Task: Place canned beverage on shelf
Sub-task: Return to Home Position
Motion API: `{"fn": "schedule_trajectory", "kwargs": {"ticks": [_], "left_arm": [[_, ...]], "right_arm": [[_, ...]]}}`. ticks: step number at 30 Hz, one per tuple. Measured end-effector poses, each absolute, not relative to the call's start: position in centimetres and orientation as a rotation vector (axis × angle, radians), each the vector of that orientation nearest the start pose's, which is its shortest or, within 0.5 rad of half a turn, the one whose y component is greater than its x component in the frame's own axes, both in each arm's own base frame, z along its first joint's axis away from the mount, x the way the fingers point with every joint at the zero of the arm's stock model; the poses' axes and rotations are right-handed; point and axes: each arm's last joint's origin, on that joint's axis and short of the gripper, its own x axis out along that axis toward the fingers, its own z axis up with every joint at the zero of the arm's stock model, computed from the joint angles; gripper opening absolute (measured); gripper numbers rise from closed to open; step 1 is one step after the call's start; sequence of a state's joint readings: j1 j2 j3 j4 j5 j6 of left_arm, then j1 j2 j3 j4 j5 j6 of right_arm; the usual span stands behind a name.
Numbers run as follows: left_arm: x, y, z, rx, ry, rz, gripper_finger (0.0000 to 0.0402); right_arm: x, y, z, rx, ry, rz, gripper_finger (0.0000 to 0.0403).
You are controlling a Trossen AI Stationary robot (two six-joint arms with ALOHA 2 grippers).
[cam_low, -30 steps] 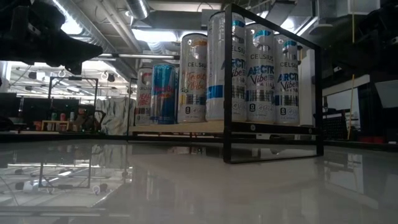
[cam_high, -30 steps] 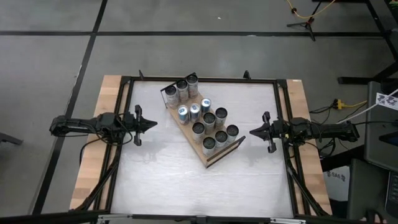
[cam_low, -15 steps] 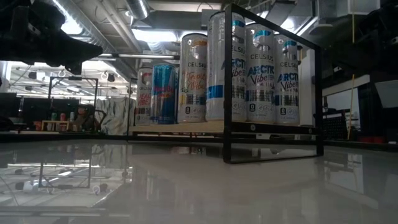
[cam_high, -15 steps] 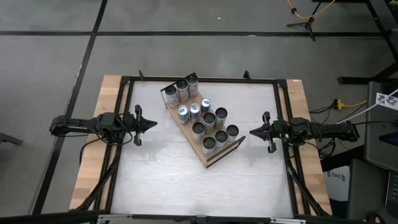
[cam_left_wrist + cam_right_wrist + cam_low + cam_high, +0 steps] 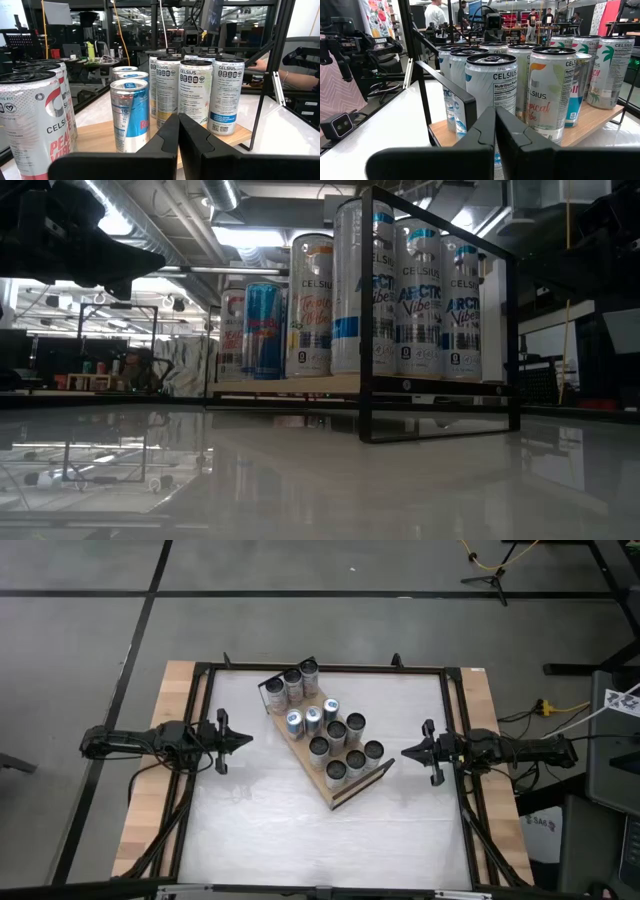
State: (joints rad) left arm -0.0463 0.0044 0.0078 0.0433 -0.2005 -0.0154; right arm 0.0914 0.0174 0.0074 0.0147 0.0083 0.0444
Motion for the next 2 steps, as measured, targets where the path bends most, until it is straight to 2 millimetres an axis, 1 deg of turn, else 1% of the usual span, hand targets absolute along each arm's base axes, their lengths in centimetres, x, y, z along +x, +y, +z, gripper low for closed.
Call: {"fn": "schedule_trajectory", "kwargs": {"ticks": [2], "left_arm": [[9.70,0.13,17.00,-0.021,-0.048,0.154,0.0001]], "right_arm": [[9.79,0.87,16.61,0.044,-0.003,0.083,0.0009]]}}
